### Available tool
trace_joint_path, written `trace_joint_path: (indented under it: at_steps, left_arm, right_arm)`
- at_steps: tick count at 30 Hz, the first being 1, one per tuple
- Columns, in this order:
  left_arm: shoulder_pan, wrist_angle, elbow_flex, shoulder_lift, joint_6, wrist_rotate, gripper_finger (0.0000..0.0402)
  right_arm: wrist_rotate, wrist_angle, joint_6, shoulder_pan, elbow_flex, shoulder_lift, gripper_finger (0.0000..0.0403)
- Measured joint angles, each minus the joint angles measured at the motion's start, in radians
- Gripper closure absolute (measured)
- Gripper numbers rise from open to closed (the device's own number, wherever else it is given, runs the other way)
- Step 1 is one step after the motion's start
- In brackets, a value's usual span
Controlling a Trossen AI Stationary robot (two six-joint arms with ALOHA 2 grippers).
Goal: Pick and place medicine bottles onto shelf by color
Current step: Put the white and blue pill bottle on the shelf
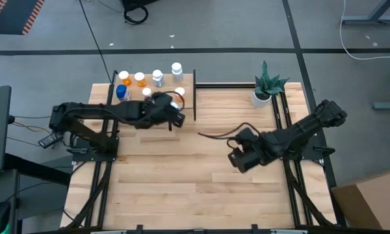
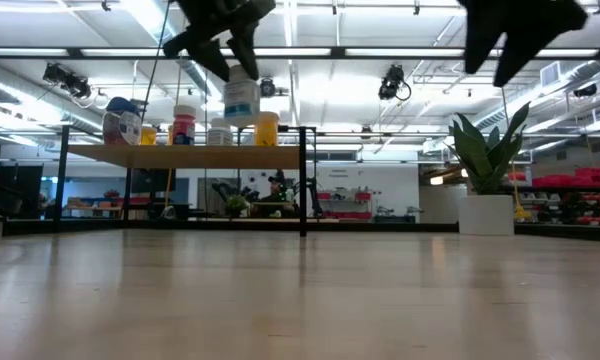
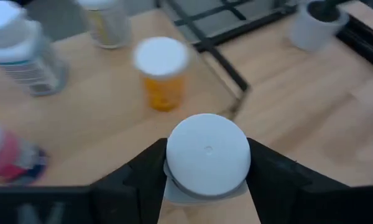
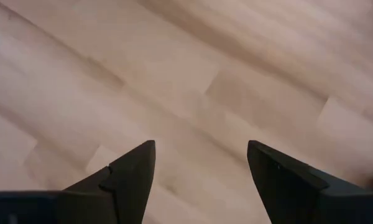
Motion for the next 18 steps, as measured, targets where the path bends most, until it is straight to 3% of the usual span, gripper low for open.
trace_joint_path:
  at_steps: [10, 18]
  left_arm:
    - [0.149, -0.036, -0.001, -0.028, -0.044, -0.007, 0.0201]
    - [0.246, -0.090, -0.001, -0.027, -0.037, -0.006, 0.0210]
  right_arm:
    - [0.040, 0.027, -0.326, -0.149, 0.000, -0.035, 0.0141]
    - [0.040, 0.037, -0.422, -0.212, 0.000, -0.048, 0.0141]
